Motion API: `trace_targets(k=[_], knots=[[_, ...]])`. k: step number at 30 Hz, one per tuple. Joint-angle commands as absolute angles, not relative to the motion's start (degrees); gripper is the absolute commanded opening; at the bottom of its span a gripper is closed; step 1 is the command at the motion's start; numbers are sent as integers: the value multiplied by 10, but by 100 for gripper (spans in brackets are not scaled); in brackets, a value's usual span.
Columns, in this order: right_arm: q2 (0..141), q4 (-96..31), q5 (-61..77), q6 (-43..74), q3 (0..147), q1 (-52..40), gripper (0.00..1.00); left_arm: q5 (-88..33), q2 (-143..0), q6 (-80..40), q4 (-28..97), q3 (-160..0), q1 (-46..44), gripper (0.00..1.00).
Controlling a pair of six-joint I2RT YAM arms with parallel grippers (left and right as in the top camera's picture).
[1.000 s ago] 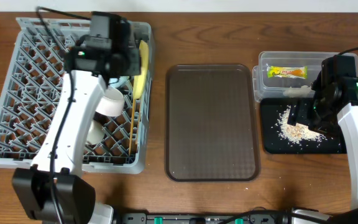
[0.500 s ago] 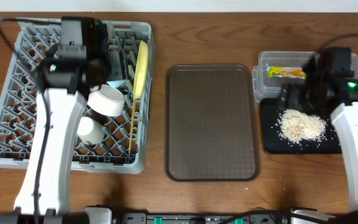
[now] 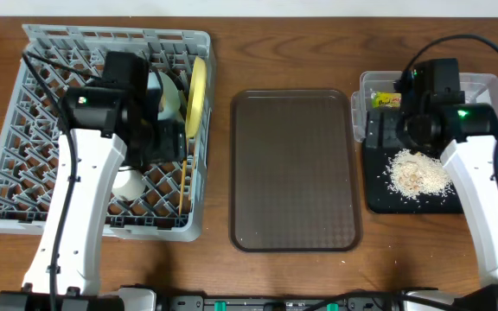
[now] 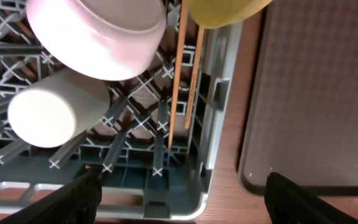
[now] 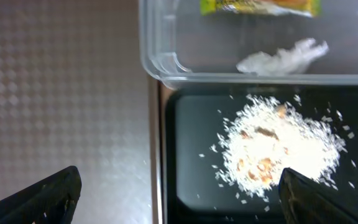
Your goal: Sort waste into correct bins and load items into the dishwasher
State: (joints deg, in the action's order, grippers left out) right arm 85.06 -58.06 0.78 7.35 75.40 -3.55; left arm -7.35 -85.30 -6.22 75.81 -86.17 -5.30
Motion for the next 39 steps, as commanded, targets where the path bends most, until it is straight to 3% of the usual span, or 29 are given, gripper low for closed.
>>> trace_targets(k=[1,11,13,14,17,27,39], knots=[[822,-595,-2,70,752,-30,99,-68,-804,-64,740,-819,-51,86],[561,-471,-4,61,553,-41,99,-69,-458,-29,570,-597,-51,87],[519,-476,-19,61,530,-40,99,-69,-401,-29,572,-575,-51,87],[487,-490,-21,61,516,-40,99,-69,-365,-29,576,-568,-51,95],[447,-529,-21,61,505,-40,99,-69,-316,-29,578,-567,-51,95],[424,-653,-21,61,505,-40,99,-69,-272,-29,578,-567,-51,96],[404,-644,-34,55,503,-41,99,-69,-272,-29,578,-567,-51,96]])
